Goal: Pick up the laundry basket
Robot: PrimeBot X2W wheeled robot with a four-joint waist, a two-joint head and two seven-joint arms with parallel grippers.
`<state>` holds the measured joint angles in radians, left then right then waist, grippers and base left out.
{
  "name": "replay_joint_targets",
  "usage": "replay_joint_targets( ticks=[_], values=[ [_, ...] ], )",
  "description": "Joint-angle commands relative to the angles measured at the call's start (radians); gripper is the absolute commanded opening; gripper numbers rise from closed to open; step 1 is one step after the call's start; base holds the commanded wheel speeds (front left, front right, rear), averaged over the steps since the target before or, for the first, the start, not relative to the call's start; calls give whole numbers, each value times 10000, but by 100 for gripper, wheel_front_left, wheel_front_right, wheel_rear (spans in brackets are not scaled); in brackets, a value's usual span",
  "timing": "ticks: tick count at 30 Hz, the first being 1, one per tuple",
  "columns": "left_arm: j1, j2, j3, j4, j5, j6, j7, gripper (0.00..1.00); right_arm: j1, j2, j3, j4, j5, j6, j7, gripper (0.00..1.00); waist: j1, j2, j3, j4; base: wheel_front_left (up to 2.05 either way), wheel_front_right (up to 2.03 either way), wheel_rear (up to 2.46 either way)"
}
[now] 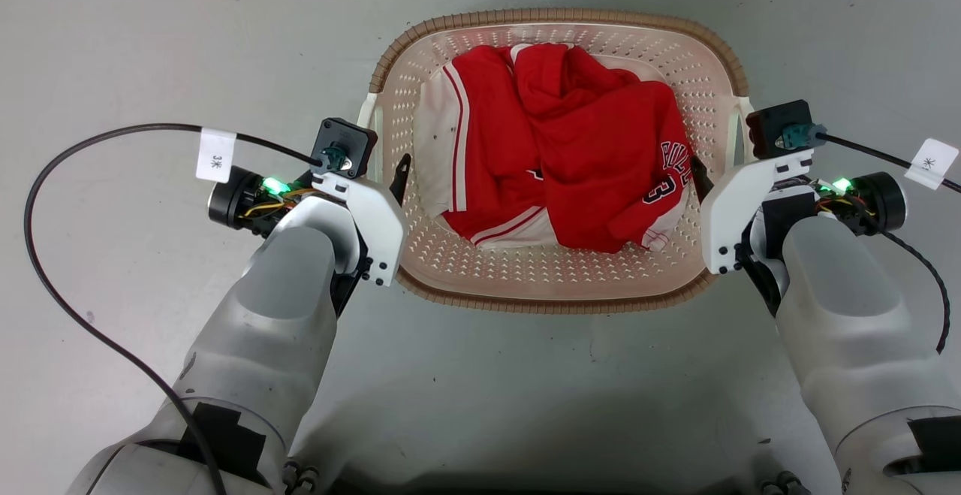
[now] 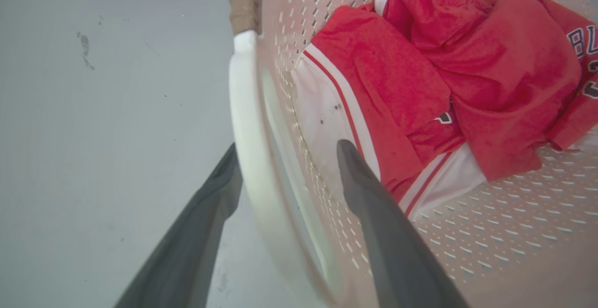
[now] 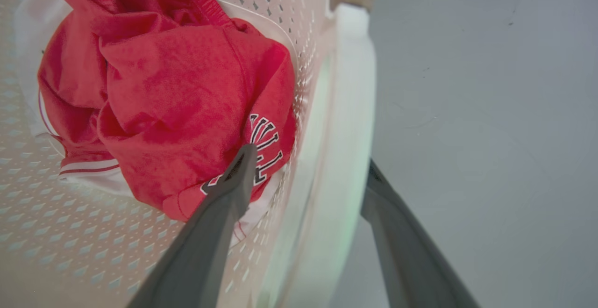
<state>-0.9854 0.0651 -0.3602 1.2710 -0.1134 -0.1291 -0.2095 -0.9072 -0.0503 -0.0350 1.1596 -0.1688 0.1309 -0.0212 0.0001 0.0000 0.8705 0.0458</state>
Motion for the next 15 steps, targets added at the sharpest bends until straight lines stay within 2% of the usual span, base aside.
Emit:
replay_joint_targets(
  ticks=[1, 5, 7, 8, 9, 10, 15],
  values=[
    [-120, 0, -90, 37, -97, -4, 8, 100, -178, 2, 27, 31, -59, -3, -9, 100, -1, 0, 23, 4, 0, 0, 0],
    [-158, -9, -392, 68, -343, -5, 98, 100, -218, 2, 68, 63, -10, -3, -55, 100, -1, 0, 65, 1, 0, 0, 0],
    [-121, -15, -572, 78, -496, -5, 176, 0, -238, 2, 102, 101, 69, -3, -53, 100, -1, 0, 78, -2, 0, 0, 0],
    [-112, -13, -661, 83, -579, -5, 194, 0, -256, 2, 105, 118, 119, -3, -50, 47, -1, 0, 84, -5, 0, 0, 0],
    [-98, -15, -757, 89, -664, -6, 226, 0, -268, 2, 127, 145, 129, -3, -24, 4, -1, 0, 91, -5, 0, 0, 0],
    [-96, -15, -854, 88, -760, -15, 261, 0, -260, 4, 166, 174, 139, -3, 0, 0, -1, 0, 97, -1, 0, 0, 0],
    [37, -50, -1425, 80, -1136, -11, 434, 0, -247, 4, 298, 173, 62, -3, -38, 0, -1, 0, 115, 0, 0, 0, 0]
  ],
)
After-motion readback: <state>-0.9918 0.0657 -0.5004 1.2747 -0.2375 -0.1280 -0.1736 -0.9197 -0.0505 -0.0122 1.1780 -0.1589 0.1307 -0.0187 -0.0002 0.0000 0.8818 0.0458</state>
